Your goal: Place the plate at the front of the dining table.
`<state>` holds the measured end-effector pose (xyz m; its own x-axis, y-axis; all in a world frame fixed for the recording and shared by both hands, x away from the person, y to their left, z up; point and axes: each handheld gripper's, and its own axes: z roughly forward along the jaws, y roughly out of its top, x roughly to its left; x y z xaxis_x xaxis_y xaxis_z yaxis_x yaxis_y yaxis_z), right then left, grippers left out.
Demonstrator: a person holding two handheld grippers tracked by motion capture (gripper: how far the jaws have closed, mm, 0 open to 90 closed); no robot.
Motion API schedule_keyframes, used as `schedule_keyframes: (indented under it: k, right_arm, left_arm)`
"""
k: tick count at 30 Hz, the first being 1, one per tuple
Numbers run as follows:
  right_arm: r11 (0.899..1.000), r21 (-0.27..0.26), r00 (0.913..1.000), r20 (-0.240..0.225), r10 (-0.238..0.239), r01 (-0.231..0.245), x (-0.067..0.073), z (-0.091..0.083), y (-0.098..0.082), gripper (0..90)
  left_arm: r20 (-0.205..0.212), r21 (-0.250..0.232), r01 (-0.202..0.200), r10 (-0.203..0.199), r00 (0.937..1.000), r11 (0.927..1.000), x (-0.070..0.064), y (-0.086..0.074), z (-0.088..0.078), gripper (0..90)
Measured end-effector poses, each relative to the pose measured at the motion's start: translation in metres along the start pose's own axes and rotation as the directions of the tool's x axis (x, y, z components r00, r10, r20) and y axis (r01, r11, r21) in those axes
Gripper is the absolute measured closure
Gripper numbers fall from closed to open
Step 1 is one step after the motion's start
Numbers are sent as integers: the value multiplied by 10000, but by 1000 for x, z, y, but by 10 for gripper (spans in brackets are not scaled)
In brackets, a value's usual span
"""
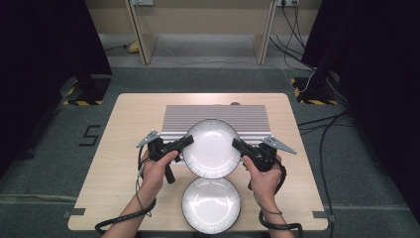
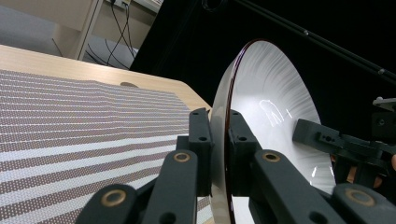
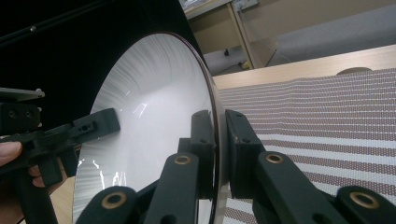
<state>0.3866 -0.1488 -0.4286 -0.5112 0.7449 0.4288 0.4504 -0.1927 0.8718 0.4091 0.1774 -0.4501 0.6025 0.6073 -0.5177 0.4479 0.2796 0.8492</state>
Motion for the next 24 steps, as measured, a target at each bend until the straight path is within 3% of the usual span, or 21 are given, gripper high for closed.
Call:
schedule_keyframes:
  k: [11, 24]
  right_arm:
    - [9992, 402, 9998, -188, 0, 7, -5, 4, 4, 832]
    - [9989, 418, 9997, 105, -199, 194, -10, 14, 10, 831]
  left_arm:
    - [-28, 31, -255, 255, 9997, 9997, 3, 4, 3, 831]
    - [-116, 81, -244, 245, 9996, 9997, 12, 12, 16, 826]
